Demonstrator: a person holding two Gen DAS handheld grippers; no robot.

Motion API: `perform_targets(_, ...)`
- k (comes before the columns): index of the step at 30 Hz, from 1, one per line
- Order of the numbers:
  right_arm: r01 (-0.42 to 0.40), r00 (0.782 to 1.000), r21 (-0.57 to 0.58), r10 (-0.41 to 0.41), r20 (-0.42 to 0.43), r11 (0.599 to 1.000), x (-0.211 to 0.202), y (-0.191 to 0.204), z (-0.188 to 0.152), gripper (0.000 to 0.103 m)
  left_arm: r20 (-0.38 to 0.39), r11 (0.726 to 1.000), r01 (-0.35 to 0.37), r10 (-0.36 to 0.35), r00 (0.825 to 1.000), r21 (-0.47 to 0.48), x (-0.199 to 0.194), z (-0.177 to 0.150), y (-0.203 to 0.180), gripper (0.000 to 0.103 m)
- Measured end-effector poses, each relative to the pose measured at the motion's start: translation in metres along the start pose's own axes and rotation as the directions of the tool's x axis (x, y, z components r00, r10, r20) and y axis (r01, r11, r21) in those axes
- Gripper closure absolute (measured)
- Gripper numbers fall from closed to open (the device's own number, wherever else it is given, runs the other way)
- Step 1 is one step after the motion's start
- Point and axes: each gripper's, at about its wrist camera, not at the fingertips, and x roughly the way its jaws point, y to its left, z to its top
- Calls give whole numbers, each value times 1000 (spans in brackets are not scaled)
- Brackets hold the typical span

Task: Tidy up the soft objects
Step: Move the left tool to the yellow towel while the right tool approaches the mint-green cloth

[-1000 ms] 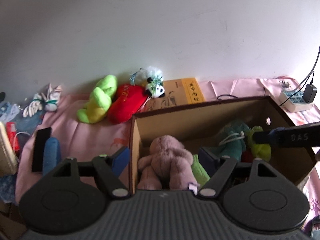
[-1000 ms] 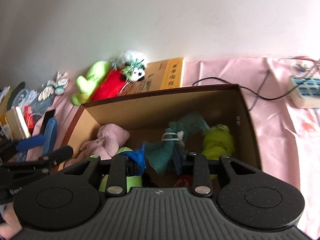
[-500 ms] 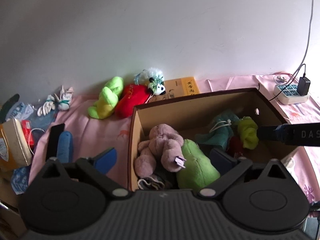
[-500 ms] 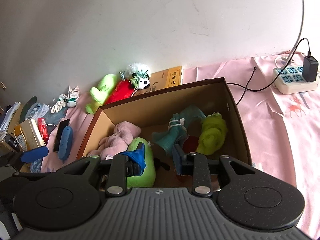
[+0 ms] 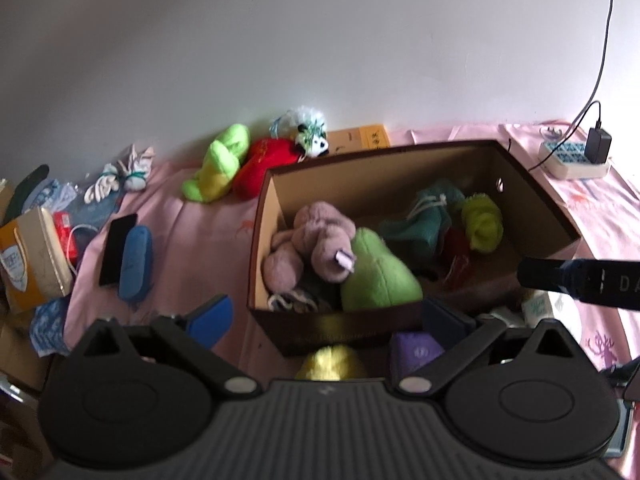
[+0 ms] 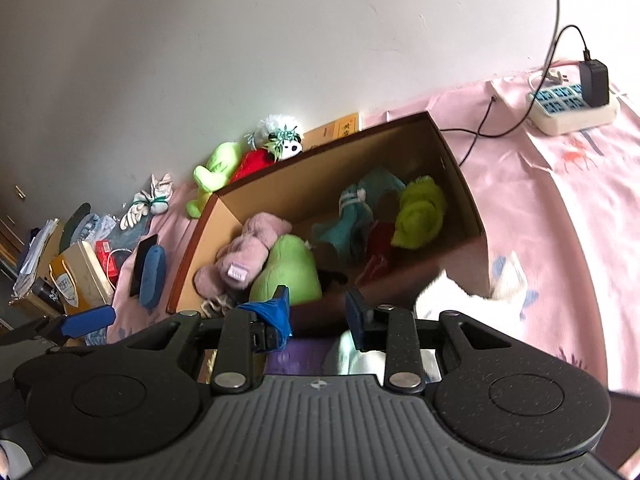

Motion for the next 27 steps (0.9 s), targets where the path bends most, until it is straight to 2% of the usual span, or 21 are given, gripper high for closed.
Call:
perform_targets(14, -20, 999, -3, 20, -31, 1000, -7, 5, -30, 90, -73, 1000, -19, 18, 997, -13, -3, -26, 10, 2)
perform_targets(20, -12, 999, -49, 10, -38, 999, -9, 12, -39, 90, -94, 1000, -21, 19, 995, -15, -1, -34, 13, 2)
perform_targets(27, -5, 999, -72, 2, -43, 997, -13, 12, -47, 90, -119, 1000, 1, -4, 993, -23, 1, -40, 15, 2)
